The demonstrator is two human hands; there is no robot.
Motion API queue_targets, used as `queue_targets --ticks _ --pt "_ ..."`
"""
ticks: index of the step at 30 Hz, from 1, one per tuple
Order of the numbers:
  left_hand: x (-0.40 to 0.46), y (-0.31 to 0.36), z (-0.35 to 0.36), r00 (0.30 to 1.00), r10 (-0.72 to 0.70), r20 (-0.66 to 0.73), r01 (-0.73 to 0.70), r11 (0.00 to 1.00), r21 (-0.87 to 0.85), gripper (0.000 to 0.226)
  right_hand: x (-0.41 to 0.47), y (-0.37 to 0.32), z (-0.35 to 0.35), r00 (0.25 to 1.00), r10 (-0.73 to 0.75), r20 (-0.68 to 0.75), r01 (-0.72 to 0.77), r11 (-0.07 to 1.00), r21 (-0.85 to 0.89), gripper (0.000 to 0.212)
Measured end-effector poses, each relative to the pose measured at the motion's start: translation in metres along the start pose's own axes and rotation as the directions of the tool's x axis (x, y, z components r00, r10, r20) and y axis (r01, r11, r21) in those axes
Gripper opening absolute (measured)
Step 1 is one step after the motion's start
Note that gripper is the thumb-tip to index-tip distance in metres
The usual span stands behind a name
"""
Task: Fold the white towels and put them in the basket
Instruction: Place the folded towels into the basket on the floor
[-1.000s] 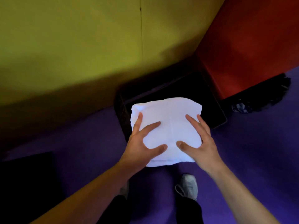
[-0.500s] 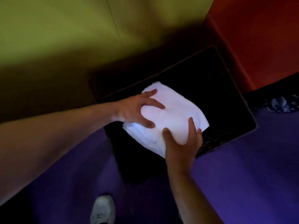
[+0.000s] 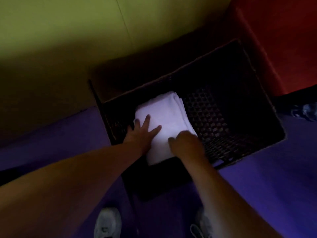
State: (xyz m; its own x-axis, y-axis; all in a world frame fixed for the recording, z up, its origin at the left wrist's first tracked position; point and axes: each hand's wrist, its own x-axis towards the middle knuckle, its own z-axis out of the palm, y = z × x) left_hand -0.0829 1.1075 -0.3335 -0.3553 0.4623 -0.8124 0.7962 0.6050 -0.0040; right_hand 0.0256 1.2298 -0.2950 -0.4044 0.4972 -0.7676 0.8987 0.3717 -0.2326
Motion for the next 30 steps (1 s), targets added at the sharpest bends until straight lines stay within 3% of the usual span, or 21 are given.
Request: queue_targets --ticks 3,5,7,9,12,18,22,25,30 --pt "-0.002 0.008 -0.008 0.999 -0.045 0.027 0.050 0.974 -0.223 0.079 0.023 0.008 -0.018 0.978 -0.070 -0.196 0.082 0.995 0.055 0.053" --pt "-0.005 0.019 -0.004 0.995 -0.094 0.027 0.098 0.937 -0.336 0.082 0.045 0.010 -0.014 0.991 -0.071 -0.110 0.083 0.991 0.107 0.082" --pt "-0.010 0.033 0.005 0.993 -0.114 0.021 0.114 0.936 -0.332 0.088 0.067 0.009 -0.006 0.997 -0.055 0.047 0.038 0.949 0.312 0.110" --pt "-0.012 0.043 0.015 0.994 -0.108 0.005 0.105 0.957 -0.269 0.093 0.086 0.012 0.007 0.996 -0.038 0.078 -0.001 0.890 0.456 0.119" --pt "-0.013 0.043 0.020 0.995 -0.094 -0.017 0.089 0.973 -0.214 0.095 0.105 0.018 0.022 0.999 -0.017 0.028 0.005 0.925 0.379 0.124" --pt "-0.019 0.029 0.020 0.993 -0.120 -0.011 0.118 0.987 -0.105 0.096 0.109 0.016 0.020 0.986 -0.145 0.086 0.119 0.961 0.250 0.107" --pt "-0.035 0.028 0.011 0.995 -0.094 -0.033 0.089 0.987 -0.130 0.087 0.078 0.009 0.005 0.977 -0.184 -0.113 0.194 0.977 0.088 0.098" --pt "-0.061 0.031 -0.006 0.985 -0.085 -0.149 0.063 0.987 -0.147 0.079 0.035 0.003 -0.018 0.861 -0.399 -0.316 0.407 0.912 -0.042 0.076" --pt "-0.129 0.032 -0.040 0.877 -0.128 -0.464 -0.007 0.960 -0.279 0.061 -0.044 -0.004 -0.055 0.726 -0.582 -0.368 0.572 0.807 -0.147 0.063"
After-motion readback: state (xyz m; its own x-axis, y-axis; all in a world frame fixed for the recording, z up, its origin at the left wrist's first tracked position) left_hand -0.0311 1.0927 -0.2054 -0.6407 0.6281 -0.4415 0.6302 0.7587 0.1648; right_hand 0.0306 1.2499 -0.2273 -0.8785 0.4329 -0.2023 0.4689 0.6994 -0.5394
